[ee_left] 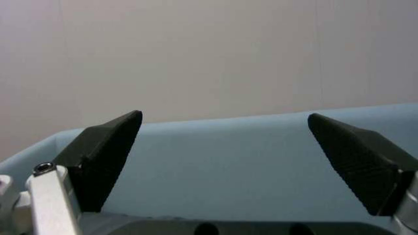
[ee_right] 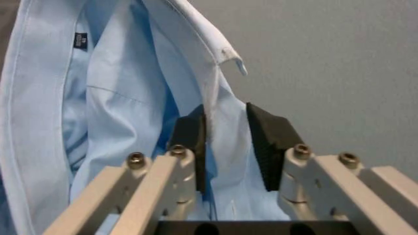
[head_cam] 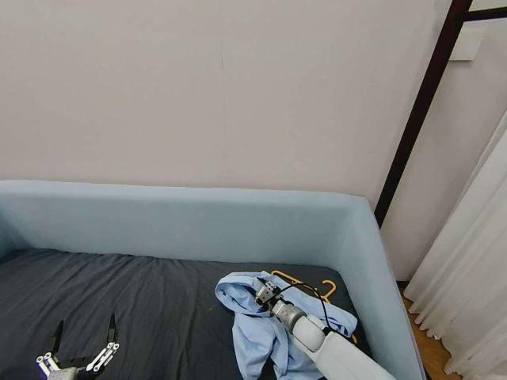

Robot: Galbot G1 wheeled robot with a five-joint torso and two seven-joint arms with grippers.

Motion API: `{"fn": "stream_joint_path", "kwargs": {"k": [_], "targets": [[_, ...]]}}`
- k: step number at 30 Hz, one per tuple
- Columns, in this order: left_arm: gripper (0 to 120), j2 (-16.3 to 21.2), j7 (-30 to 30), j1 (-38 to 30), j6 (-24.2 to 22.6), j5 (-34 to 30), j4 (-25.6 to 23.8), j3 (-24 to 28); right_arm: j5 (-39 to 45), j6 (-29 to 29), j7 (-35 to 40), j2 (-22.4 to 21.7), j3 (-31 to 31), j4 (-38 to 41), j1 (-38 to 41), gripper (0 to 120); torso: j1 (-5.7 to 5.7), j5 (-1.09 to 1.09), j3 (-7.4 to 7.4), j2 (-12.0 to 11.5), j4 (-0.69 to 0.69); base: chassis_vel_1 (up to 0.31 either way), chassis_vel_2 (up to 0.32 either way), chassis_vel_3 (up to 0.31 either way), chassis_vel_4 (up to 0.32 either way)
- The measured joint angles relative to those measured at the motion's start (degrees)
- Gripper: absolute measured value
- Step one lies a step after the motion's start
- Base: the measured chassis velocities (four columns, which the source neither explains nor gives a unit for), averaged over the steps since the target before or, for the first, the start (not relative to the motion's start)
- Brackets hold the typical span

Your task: Pick up the clothes from the sofa and hang them on the clothes hanger.

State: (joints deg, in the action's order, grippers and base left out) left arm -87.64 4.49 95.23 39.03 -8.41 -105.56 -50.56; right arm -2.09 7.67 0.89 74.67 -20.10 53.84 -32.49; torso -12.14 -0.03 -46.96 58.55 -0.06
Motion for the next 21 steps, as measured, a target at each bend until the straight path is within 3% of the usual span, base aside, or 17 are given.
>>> {"fn": "stream_joint_path", "kwargs": {"k": [6, 12, 14, 19, 21], "targets": [[100, 0.1, 0.0, -0.9, -0.1, 0.1, 1.2, 0.7, 1.2, 1.7, -2.8, -1.5, 1.5, 1.1, 0.1, 1, 0.0, 0.0, 0.0, 0.0, -0.01, 0.0, 0.0, 0.0, 0.0], [100, 0.5, 0.0, -1.2, -0.1, 0.1, 1.7, 1.2, 8.5, 3.9, -12.9, -3.4, 4.2, 4.7, 2.3, 0, 0.0, 0.0, 0.0, 0.0, 0.0, 0.0, 0.0, 0.0, 0.0], [100, 0.7, 0.0, -1.3, -0.2, 0.1, 1.9, 1.6, 16.2, 4.2, -17.5, -4.5, 5.2, 7.7, 4.3, 0, 0.0, 0.0, -0.01, 0.0, 0.0, 0.0, 0.0, 0.0, 0.0], [100, 1.0, 0.1, -1.2, -0.1, 0.1, 1.9, 2.4, 25.2, 2.5, -18.4, -6.3, 6.2, 13.4, 7.6, 0, -0.01, 0.0, -0.01, 0.0, 0.0, 0.0, 0.0, 0.0, 0.0], [100, 1.8, 1.2, -1.2, 1.0, -1.5, 1.1, 4.1, 30.9, -0.5, -16.9, -8.7, 7.9, 20.1, 11.7, 0, 0.0, -0.01, 0.0, 0.0, 0.02, 0.0, 0.0, 0.0, 0.0]]}}
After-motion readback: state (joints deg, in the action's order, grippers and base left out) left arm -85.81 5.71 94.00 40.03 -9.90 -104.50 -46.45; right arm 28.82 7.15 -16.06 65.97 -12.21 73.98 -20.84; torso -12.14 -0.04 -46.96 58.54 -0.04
